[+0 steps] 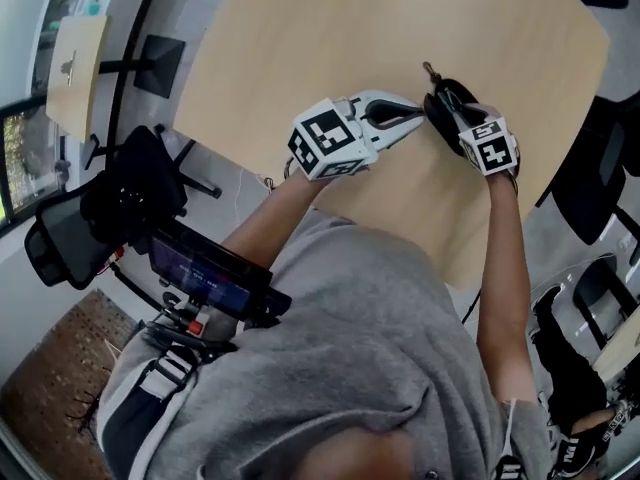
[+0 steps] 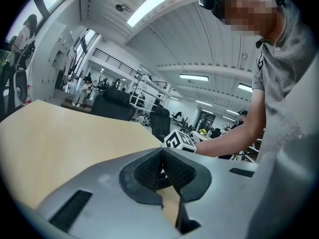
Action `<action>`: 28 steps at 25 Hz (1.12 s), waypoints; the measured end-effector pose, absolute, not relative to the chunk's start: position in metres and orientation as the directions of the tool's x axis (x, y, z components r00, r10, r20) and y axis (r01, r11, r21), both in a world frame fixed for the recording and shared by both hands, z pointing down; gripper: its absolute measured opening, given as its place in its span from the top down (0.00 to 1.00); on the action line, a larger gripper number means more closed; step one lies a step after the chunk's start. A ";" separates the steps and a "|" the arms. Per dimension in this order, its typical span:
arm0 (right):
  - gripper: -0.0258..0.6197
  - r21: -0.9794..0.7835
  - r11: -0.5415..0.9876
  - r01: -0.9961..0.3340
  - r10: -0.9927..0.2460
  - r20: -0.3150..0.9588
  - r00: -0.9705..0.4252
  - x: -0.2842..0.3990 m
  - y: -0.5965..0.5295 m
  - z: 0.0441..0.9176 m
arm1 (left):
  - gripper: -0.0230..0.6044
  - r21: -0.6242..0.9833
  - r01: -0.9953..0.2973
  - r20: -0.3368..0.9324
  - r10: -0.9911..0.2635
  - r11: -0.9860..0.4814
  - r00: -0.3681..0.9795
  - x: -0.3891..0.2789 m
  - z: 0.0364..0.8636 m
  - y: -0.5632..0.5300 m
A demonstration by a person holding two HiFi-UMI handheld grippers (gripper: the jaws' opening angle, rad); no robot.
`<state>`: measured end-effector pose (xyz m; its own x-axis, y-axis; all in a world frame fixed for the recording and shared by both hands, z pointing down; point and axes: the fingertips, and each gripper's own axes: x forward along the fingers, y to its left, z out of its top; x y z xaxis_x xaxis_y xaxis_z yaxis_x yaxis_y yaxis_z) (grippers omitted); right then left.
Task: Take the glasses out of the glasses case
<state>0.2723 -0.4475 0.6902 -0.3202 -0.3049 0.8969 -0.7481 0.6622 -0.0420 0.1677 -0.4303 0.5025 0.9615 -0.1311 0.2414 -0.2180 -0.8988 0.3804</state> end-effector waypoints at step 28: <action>0.90 -0.009 0.295 -0.955 -0.565 0.805 -0.182 0.414 -0.421 0.634 | 0.96 0.354 -0.217 0.240 -0.136 -0.910 0.961 0.157 0.509 -0.426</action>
<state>0.4135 -0.4211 0.6344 -0.1818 -0.5649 0.8049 -0.9554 0.2951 -0.0087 0.1566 -0.4258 0.5092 0.9612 -0.1359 0.2400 -0.2169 -0.9098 0.3539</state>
